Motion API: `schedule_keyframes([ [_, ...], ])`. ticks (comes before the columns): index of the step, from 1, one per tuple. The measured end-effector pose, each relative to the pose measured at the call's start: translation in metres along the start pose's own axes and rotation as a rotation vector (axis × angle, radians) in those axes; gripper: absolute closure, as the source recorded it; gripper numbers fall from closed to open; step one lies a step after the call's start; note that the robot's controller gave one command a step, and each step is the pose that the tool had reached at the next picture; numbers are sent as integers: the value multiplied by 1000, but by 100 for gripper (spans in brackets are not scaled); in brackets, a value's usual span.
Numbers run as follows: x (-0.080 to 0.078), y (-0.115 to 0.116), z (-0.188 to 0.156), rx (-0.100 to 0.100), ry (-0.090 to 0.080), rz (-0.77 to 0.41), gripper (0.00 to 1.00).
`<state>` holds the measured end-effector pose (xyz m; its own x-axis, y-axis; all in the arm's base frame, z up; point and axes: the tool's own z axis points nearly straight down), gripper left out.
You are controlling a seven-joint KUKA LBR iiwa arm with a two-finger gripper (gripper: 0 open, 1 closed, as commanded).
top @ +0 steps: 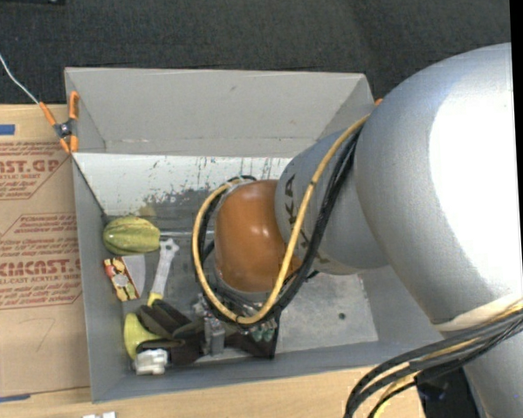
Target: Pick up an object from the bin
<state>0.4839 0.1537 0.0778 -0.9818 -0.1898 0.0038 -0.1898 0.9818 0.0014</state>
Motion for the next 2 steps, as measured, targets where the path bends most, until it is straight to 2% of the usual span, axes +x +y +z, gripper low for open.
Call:
schedule_keyframes([
  [2, 2, 0, -22, 1, 8, 0, 100],
])
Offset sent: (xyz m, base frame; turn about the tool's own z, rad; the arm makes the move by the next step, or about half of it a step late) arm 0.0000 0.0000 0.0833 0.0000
